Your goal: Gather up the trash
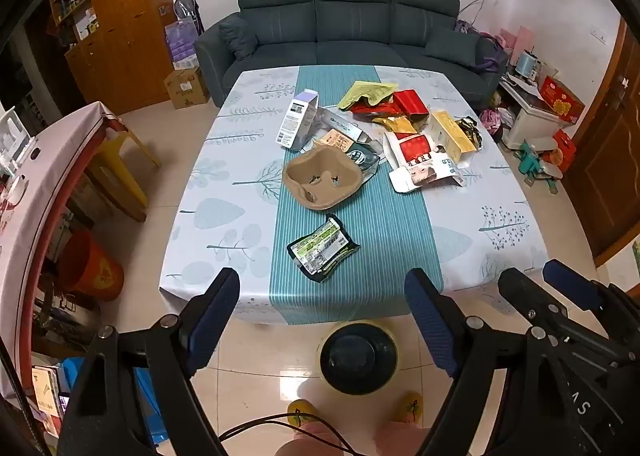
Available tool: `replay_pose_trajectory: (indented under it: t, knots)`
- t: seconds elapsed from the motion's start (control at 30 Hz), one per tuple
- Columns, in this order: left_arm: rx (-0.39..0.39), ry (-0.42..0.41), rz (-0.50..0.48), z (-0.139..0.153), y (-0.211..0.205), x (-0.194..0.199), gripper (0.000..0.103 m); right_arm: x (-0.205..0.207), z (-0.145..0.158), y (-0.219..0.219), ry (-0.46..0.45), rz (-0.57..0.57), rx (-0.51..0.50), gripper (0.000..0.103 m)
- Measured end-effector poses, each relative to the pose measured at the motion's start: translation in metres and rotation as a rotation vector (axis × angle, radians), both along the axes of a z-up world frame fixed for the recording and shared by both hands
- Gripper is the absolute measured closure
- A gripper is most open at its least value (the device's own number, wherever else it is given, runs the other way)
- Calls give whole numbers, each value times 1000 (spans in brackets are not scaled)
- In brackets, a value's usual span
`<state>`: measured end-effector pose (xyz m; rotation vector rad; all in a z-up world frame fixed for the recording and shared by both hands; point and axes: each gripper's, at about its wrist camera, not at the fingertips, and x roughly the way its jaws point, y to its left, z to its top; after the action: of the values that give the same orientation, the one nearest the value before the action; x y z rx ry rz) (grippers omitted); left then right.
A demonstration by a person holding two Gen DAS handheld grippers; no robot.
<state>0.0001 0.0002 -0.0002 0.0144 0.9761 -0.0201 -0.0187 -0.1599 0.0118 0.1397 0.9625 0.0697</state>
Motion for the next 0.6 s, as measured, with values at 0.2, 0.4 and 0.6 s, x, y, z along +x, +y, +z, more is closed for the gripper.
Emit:
replay_pose_trajectory:
  t: [0.2,0.4,0.6]
  knots:
    - [-1,10,1,0,1,2,20,-1,-1,2,1,0,4,48]
    - [-4,13,2,-1,3,-6,20,-1,-1,1,0,2,12,48]
    - [-6,17,0,0,2,-2,20,-1,-1,3,-1,-1,15,48]
